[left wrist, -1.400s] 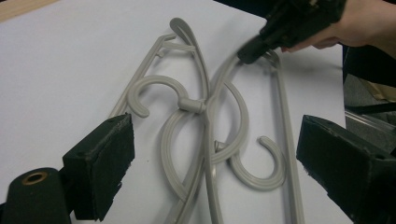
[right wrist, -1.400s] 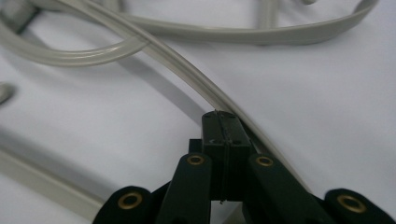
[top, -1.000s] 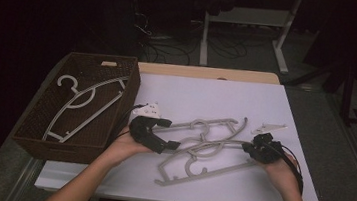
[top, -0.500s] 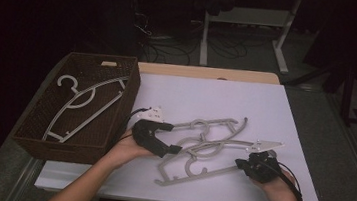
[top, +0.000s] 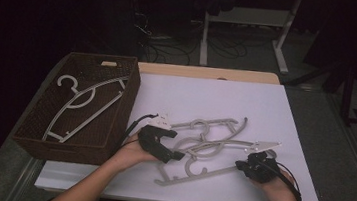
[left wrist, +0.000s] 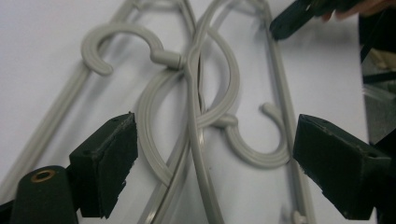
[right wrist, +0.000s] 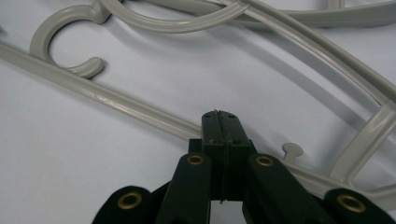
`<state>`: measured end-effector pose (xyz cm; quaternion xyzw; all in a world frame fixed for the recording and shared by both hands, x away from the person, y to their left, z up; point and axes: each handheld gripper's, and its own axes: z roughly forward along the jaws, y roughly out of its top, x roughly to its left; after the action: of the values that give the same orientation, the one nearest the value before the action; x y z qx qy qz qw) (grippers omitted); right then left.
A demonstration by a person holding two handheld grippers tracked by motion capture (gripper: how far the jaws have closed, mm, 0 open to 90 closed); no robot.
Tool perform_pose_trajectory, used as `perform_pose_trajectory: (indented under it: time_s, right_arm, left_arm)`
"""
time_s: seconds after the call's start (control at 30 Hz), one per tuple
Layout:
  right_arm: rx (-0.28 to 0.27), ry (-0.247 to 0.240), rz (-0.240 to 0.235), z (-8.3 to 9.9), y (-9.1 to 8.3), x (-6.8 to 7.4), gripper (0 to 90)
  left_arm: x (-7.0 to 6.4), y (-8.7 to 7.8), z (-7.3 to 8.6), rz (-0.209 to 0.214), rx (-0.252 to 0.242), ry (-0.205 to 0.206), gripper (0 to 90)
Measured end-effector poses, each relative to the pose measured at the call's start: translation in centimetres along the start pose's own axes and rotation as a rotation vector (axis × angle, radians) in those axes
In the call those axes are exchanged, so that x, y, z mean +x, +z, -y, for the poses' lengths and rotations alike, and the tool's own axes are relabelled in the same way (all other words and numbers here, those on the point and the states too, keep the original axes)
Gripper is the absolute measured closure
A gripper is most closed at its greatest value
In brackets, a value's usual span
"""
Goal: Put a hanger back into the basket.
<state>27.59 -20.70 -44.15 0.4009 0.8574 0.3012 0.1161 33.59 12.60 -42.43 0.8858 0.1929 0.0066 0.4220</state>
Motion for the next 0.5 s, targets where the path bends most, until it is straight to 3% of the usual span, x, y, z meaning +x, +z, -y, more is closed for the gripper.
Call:
perform_pose_trajectory:
  time_s: [0.33, 0.37, 0.5]
  right_arm:
    - [0.001, 0.0, -0.002, 0.0, 0.1, 0.0, 89.1]
    - [0.002, -0.002, 0.001, 0.0, 0.1, 0.0, 89.1]
    - [0.003, -0.001, 0.001, 0.0, 0.1, 0.0, 89.1]
  left_arm:
    - [-0.1, 2.4, 0.5, -0.018, 0.092, 0.028, 24.1]
    - [-0.1, 2.5, 0.6, -0.016, 0.1, 0.031, 29.4]
    - [-0.3, 3.0, 0.5, -0.021, 0.112, 0.054, 35.0]
